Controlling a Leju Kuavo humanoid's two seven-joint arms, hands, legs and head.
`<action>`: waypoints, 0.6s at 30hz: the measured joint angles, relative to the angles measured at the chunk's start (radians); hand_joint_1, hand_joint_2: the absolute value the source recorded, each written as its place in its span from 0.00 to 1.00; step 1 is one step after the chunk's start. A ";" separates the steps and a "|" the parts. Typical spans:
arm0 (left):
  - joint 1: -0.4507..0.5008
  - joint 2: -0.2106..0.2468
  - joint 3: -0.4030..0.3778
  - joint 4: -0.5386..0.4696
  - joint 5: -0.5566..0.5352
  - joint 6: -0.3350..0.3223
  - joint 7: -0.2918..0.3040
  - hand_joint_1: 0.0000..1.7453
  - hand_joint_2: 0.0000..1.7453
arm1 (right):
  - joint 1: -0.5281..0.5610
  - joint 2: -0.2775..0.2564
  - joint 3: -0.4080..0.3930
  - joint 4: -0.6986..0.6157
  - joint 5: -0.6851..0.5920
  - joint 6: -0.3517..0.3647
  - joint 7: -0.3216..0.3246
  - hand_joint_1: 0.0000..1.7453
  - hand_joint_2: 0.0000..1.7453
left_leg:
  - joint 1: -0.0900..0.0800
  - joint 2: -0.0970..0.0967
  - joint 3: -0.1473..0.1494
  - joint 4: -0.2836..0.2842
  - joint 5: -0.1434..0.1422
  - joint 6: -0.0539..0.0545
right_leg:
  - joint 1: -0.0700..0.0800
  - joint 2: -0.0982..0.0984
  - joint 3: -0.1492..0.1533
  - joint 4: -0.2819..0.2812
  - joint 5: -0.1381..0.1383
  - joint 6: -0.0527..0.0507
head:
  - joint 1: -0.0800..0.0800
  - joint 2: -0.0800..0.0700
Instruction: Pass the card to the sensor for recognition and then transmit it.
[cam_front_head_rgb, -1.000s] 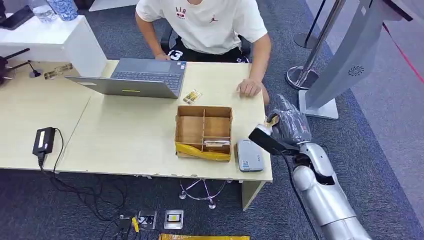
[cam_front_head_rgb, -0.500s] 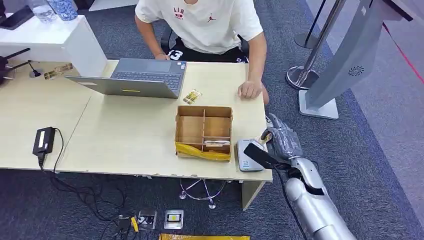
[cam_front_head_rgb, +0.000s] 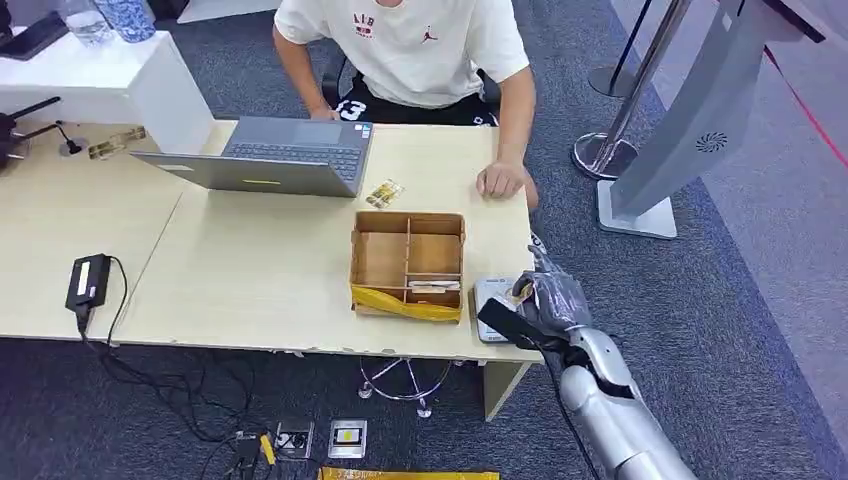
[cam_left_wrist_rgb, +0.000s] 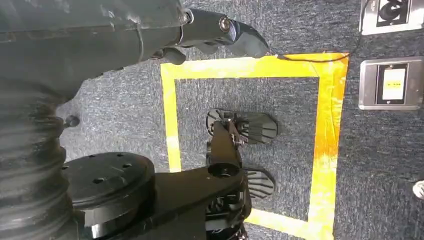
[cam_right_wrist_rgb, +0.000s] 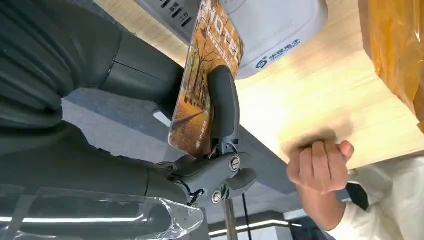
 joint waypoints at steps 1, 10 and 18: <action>0.002 0.000 0.000 0.000 0.000 0.000 0.000 0.00 1.00 | 0.000 0.000 0.003 0.001 -0.001 0.000 0.003 1.00 1.00 | 0.000 0.000 0.000 0.000 0.000 0.000 | 0.000 0.000 0.000 0.000 0.000 0.000 | 0.000 0.000; 0.013 0.000 0.001 0.000 -0.001 0.003 -0.005 0.00 1.00 | -0.005 -0.001 0.015 -0.014 -0.015 -0.042 0.057 1.00 1.00 | 0.000 0.002 0.001 0.000 0.000 0.000 | 0.000 0.002 0.000 0.000 0.001 0.000 | 0.000 0.000; 0.019 0.000 0.007 0.002 -0.029 0.012 -0.021 0.00 1.00 | -0.164 -0.049 -0.051 -0.122 -0.029 -0.149 0.004 1.00 1.00 | -0.001 0.005 0.000 0.001 0.001 0.000 | -0.001 0.005 -0.002 0.000 0.005 0.000 | 0.000 0.000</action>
